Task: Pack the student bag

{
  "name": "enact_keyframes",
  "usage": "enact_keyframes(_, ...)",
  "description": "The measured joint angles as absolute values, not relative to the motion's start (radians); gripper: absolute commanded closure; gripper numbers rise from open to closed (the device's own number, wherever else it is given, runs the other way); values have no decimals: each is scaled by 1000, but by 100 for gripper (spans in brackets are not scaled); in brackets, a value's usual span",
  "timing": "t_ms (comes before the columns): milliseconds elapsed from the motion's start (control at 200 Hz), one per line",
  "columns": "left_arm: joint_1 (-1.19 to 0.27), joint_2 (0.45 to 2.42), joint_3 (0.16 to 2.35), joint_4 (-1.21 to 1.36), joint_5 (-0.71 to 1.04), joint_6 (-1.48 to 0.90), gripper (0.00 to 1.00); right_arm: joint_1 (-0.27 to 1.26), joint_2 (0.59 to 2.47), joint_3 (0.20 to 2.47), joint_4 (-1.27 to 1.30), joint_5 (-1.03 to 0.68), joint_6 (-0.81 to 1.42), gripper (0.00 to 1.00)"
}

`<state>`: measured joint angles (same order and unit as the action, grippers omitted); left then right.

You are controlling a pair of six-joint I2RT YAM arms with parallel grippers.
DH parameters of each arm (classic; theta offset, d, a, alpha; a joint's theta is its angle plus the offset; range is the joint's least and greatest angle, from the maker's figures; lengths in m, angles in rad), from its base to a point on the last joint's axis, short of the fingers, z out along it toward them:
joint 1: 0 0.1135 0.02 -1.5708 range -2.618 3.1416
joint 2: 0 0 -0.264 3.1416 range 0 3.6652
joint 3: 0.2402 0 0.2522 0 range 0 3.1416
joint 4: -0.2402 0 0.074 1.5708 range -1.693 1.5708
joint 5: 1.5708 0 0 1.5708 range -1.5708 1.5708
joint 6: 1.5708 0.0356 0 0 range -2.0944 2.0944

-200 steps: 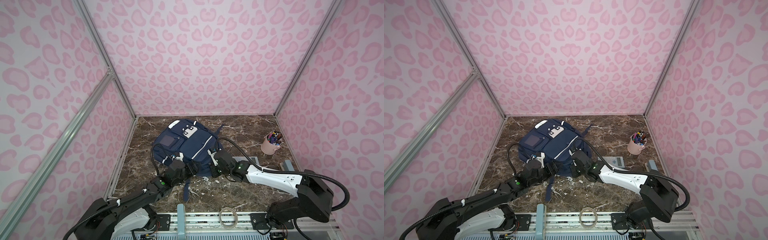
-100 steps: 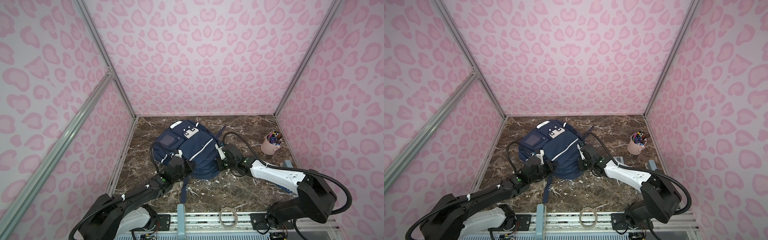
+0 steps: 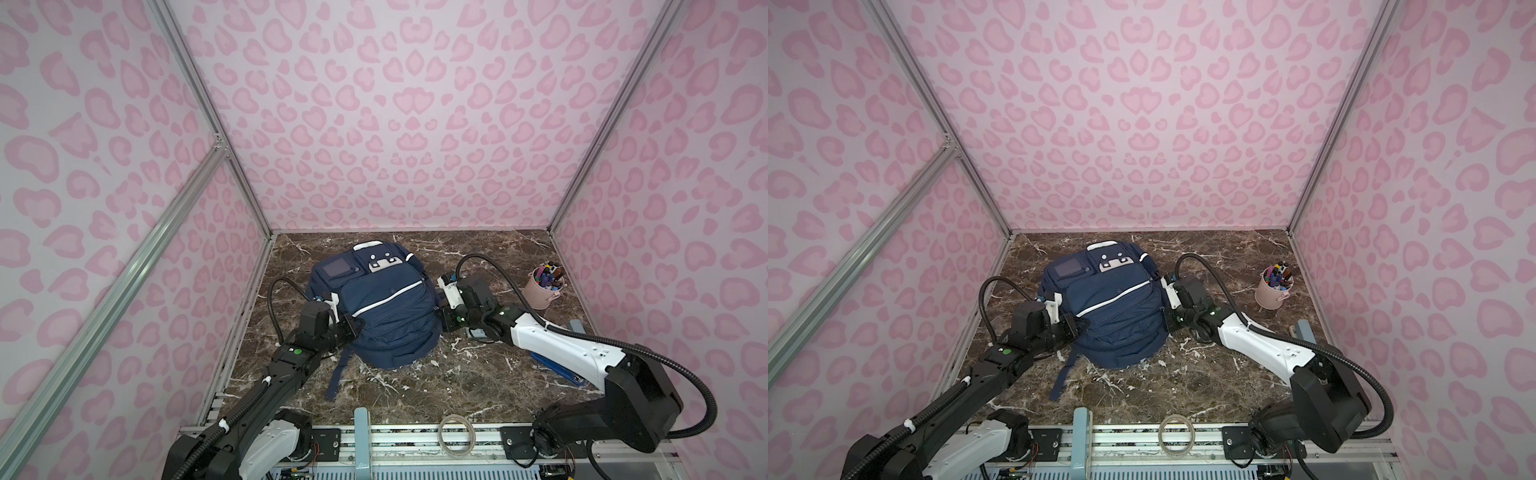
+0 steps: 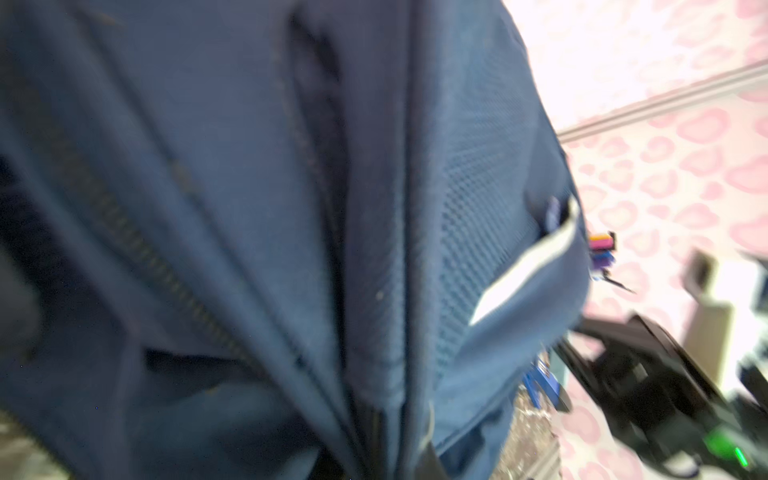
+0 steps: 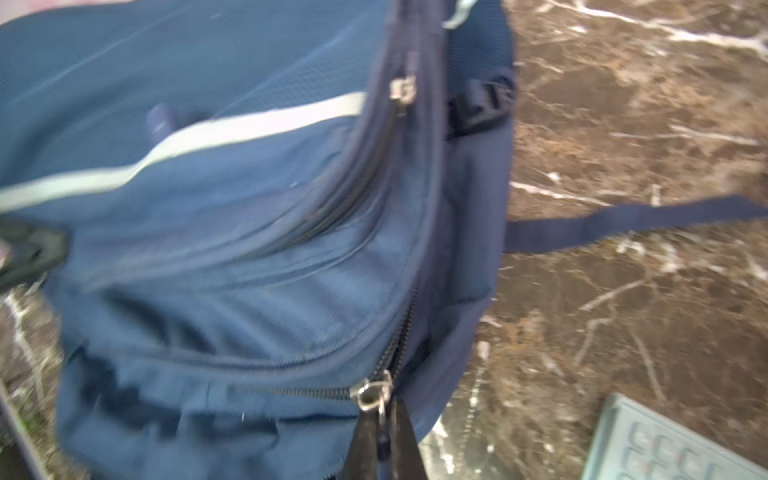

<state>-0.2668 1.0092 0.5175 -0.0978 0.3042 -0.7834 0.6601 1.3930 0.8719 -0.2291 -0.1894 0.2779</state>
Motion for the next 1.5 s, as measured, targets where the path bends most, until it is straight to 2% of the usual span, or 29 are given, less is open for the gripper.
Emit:
enact_keyframes(90,-220,1064,578,-179,258,-736,65,767,1386,860,-234,-150,282,100)
enact_keyframes(110,-211,1073,592,-197,233,-732,57,786,1388,859,-234,-146,286,100)
enact_keyframes(150,-198,1080,619,-215,170,-724,46,825,1396,859,-233,-138,295,100)
enact_keyframes(210,-189,1053,643,-213,83,-710,38,858,1420,861,-234,-130,310,100)
enact_keyframes(345,-244,859,607,-224,49,-738,29,909,1506,900,-222,-100,360,100)
enact_keyframes(460,-350,733,488,-173,99,-856,26,954,1557,938,-191,-97,375,100)
enact_keyframes(625,-588,779,383,-93,110,-1062,22,974,1565,941,-141,-97,384,100)
enact_keyframes(740,-674,876,392,12,46,-1131,22,983,1555,926,-124,-97,390,100)
enact_keyframes(810,-696,945,406,57,18,-1154,26,997,1550,923,-117,-90,390,100)
enact_keyframes(870,-700,1010,423,89,3,-1165,34,1004,1540,918,-115,-85,390,100)
enact_keyframes(950,-701,1074,430,118,0,-1170,53,1005,1527,912,-109,-79,390,100)
enact_keyframes(975,-701,1087,434,121,-1,-1169,62,1005,1525,910,-110,-77,390,100)
enact_keyframes(1005,-703,1096,442,119,-2,-1169,76,1005,1521,908,-110,-74,389,100)
enact_keyframes(1065,-699,1093,463,105,-4,-1152,96,1003,1513,902,-110,-72,387,100)
enact_keyframes(1225,-635,1005,464,65,42,-1105,97,946,1472,868,-88,-84,369,100)
enact_keyframes(1500,-511,823,418,-57,171,-1006,97,700,1460,871,-107,-217,333,100)
